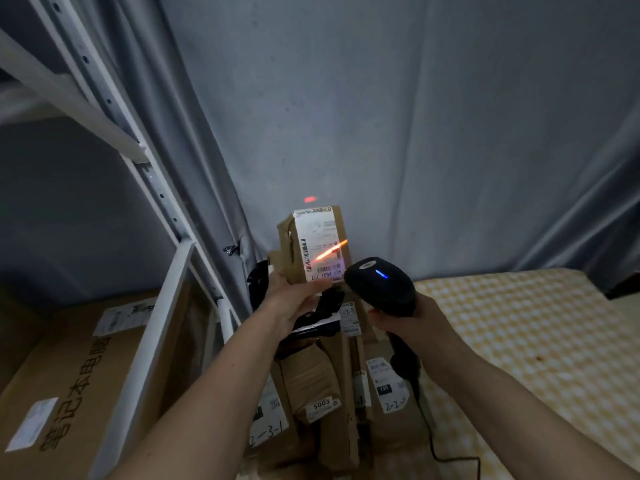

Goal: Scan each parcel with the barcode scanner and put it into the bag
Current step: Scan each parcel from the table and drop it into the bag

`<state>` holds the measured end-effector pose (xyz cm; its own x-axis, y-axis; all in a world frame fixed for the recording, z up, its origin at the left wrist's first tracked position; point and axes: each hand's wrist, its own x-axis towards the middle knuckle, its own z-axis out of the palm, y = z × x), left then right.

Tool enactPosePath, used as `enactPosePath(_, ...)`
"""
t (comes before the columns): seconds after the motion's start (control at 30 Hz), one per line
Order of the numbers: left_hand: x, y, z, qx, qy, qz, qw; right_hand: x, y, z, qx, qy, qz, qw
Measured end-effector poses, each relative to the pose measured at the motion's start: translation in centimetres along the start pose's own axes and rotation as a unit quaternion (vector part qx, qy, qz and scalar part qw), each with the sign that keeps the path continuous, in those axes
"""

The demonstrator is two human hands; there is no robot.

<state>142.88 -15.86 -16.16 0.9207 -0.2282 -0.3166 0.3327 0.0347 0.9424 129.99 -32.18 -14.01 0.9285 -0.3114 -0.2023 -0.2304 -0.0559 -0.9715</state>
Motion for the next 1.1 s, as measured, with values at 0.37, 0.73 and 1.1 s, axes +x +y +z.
enactPosePath(0.37,-0.7,-6.5,14.8,0.176,-0.139,-0.117,0.967,-6.5,5.8,-11.4,0.155,0.271,0.069,0.947)
enactPosePath(0.73,-9.9,-13.1,35.2,0.246,-0.302,-0.078,0.918,-19.7,10.4,-26.1,0.195,0.447,0.119,0.865)
enactPosePath(1.1,-20.6,-20.1,50.6,0.238,-0.393,-0.086,0.884,-31.2,14.8,-39.2,0.234,0.54,0.11,0.801)
